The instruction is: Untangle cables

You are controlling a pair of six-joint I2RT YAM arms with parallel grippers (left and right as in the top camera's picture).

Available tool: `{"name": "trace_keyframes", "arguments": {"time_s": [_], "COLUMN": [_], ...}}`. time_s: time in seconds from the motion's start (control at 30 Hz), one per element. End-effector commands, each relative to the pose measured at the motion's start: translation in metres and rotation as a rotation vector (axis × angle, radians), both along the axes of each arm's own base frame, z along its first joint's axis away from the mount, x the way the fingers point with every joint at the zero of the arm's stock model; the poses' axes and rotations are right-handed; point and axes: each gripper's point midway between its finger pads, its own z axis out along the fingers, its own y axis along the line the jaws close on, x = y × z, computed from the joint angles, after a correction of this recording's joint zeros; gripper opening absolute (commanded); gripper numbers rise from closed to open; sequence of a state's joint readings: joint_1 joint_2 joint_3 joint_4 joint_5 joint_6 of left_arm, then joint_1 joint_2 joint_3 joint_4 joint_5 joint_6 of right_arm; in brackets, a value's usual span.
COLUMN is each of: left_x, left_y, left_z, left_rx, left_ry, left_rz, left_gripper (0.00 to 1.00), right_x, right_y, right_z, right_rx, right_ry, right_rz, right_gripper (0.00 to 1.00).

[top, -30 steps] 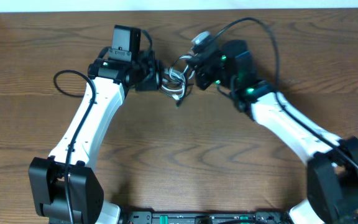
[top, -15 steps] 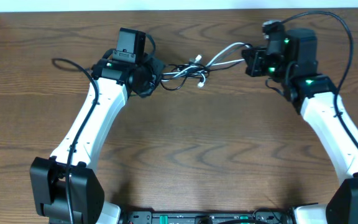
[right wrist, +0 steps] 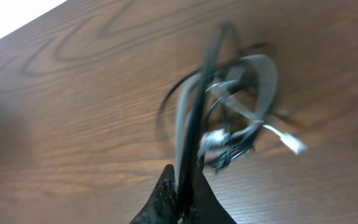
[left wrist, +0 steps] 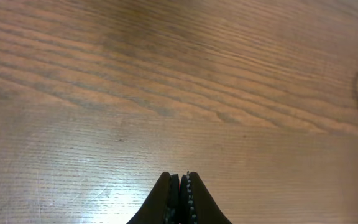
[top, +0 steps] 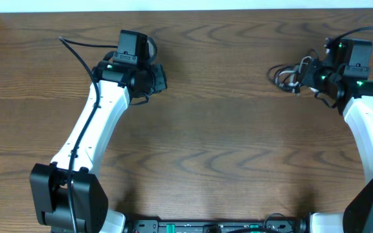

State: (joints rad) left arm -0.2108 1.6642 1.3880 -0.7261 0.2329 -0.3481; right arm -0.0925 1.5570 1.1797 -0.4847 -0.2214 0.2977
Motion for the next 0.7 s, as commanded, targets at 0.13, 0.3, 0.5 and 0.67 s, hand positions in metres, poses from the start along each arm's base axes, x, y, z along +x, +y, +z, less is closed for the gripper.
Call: {"name": "trace_keyframes", "arguments": {"time_s": [0.13,0.3,0.5,0.67], "left_x": [0.003,0.015,0.014,0.013], "left_y": [-0.014,-0.01,-0.023,-0.023], "left_z": [0.007,0.013,0.018,0.017], "left_rx": [-0.025,-0.093,-0.156,-0.157], "left_ry": [-0.026,-0.043,-0.042,-0.041], "left_rz": [-0.002,0.092,0.052,0.047], "left_gripper": [0.12,0.3,0.39,0.43], "right_x": [-0.013,-0.007,0.008,-0.02], "right_y": [0.128,0.157,0.118,0.094], "right_z": [0.054,0.132,0.089,-0.002], "right_rx": [0.248,0.438,0.337,0.125], "right_ry": [-0.196,-0.357,-0.169,0.14], "right_rz": [0.555,0.6,0.223,0.068], "right_gripper": [0.01,0.01,0.01,0.01]}}
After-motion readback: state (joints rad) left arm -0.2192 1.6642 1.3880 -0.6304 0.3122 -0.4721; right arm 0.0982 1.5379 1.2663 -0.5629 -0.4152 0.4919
